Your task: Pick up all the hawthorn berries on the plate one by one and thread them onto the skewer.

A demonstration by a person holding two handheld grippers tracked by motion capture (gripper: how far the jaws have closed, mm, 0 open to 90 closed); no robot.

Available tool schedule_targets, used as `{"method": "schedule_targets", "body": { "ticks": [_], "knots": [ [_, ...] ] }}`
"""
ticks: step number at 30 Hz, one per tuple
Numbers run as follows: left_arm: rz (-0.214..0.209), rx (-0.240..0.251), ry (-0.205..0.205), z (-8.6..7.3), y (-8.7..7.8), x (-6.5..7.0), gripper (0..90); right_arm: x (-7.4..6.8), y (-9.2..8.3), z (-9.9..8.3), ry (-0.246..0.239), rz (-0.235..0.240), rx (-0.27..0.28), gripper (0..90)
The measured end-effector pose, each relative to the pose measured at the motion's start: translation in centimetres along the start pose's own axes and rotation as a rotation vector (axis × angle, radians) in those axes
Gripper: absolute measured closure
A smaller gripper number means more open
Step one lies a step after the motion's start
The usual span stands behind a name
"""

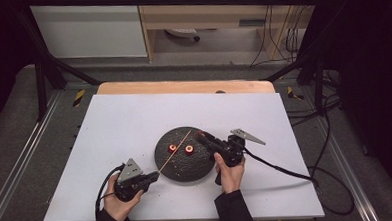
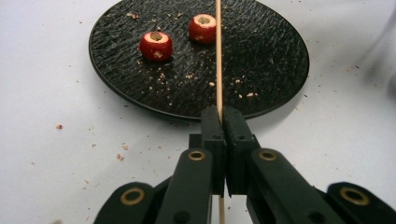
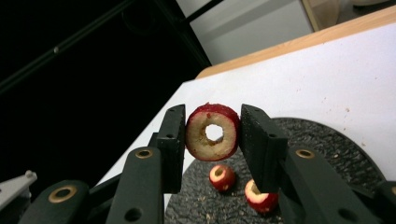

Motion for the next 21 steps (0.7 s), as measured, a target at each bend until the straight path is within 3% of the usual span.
{"method": "schedule_targets", "body": {
  "ticks": [21],
  "knots": [
    [0.007, 0.032, -0.001, 0.2, 0.3, 1.0, 88.0, 1.1, 0.7, 1.8, 0.091, 0.009, 0.191, 62.8]
  ]
}}
Point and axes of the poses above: each handheld gripper's, and its own axes: y roughly forward along the jaws, z roughly out of its top, x roughly to its right, the point moved 1 cm from there along y, roughly forward along the jaws, and after that the axes turned 2 degrees about -y, right-handed, at the moved point
